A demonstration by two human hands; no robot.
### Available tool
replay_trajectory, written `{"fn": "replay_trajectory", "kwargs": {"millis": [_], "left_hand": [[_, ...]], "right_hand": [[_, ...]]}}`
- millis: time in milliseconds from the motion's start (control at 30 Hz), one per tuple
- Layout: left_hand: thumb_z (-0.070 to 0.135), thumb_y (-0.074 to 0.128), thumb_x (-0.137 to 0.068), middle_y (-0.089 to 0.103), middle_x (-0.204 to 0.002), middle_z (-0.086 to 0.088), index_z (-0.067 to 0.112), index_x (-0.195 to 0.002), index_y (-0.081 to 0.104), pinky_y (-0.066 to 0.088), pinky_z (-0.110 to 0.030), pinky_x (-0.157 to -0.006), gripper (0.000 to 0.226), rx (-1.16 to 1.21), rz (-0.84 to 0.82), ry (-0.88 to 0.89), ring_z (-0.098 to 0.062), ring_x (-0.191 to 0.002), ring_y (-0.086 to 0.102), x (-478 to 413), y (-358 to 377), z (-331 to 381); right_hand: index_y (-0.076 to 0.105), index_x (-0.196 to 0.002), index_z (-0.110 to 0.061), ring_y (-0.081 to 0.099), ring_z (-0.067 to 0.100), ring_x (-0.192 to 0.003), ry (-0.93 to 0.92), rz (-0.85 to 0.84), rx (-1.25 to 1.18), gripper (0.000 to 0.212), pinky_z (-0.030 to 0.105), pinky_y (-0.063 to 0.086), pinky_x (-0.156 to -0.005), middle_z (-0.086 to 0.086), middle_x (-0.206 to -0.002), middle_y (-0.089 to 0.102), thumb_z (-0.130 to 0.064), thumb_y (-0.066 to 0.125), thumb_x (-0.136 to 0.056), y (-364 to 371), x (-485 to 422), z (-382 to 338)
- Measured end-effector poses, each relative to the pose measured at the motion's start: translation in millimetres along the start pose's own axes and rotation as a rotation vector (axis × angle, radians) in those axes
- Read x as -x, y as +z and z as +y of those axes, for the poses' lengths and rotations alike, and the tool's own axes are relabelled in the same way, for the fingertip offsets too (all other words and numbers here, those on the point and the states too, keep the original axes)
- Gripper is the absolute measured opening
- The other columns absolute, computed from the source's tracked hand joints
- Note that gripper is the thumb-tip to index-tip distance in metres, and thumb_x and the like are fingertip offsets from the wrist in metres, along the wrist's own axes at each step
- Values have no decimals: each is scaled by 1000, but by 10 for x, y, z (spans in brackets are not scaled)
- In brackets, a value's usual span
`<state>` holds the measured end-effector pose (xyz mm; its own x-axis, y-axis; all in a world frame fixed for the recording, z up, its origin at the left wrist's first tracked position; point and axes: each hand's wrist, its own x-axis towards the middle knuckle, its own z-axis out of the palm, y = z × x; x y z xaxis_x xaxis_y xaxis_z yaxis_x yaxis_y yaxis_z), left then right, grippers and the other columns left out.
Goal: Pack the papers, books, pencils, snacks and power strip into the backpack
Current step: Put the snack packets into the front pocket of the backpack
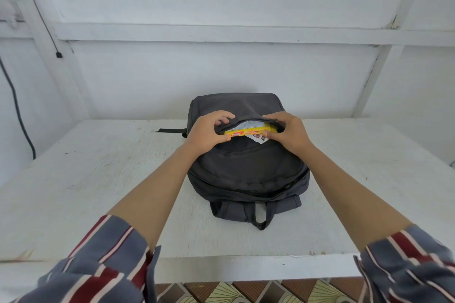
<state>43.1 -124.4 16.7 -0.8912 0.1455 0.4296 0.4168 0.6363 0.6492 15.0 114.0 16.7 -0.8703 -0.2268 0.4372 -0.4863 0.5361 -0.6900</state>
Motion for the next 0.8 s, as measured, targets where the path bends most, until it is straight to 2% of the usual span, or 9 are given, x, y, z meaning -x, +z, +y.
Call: {"fn": "replay_trajectory", "kwargs": {"millis": [267,400,467,533,600,667,800], "left_hand": [[9,75,-74,63,-94,9,25,-118,58,46,-30,-84,50,-25,40,19,-10,-88,55,-55,16,13],[9,76,-73,62,-94,9,25,-116,59,47,-31,-82,48,-42,38,26,-11,-88,54,-72,18,1],[9,77,-71,61,-96,8,24,-114,61,43,-23,-81,48,-34,18,22,-11,-91,54,-68,-3,6],[10,78,-70,60,-98,10,21,-109,64,38,-8,-78,43,-28,4,23,-7,-91,53,-63,-26,27],[12,79,-70,60,-100,12,19,-105,67,35,-4,-76,38,-38,-7,37,-4,-92,53,-56,-27,57],[16,80,-70,60,-101,11,18,-104,69,38,-13,-80,36,-60,-12,49,-5,-94,53,-45,-19,71],[20,82,-67,60,-109,2,19,-101,72,40,-26,-90,35,-104,-13,40,-13,-102,54,-20,-16,56]], "right_hand": [[69,-108,-18,59,15,-101,9,56,16,36,29,48,-91,2,-109,65,-8,76,-74,31,-74,2],[68,-110,-16,58,14,-102,15,37,17,37,25,47,-90,3,-113,64,-8,75,-75,24,-104,-17],[66,-113,-16,57,15,-104,21,-23,-31,41,19,45,-89,5,-115,63,-8,76,-74,-23,-100,-4],[65,-115,-18,56,15,-107,32,-66,-76,44,12,43,-87,4,-117,62,-9,78,-73,-68,-79,6],[65,-115,-19,56,14,-108,40,-78,-106,45,3,42,-81,4,-118,63,-10,78,-73,-100,-51,7],[64,-117,-19,55,10,-107,42,-83,-113,45,-3,39,-78,2,-120,62,-11,77,-75,-116,-18,-4],[60,-124,-19,50,6,-107,35,-122,-80,46,-5,36,-77,0,-124,58,-14,72,-80,-154,45,-24]]}}
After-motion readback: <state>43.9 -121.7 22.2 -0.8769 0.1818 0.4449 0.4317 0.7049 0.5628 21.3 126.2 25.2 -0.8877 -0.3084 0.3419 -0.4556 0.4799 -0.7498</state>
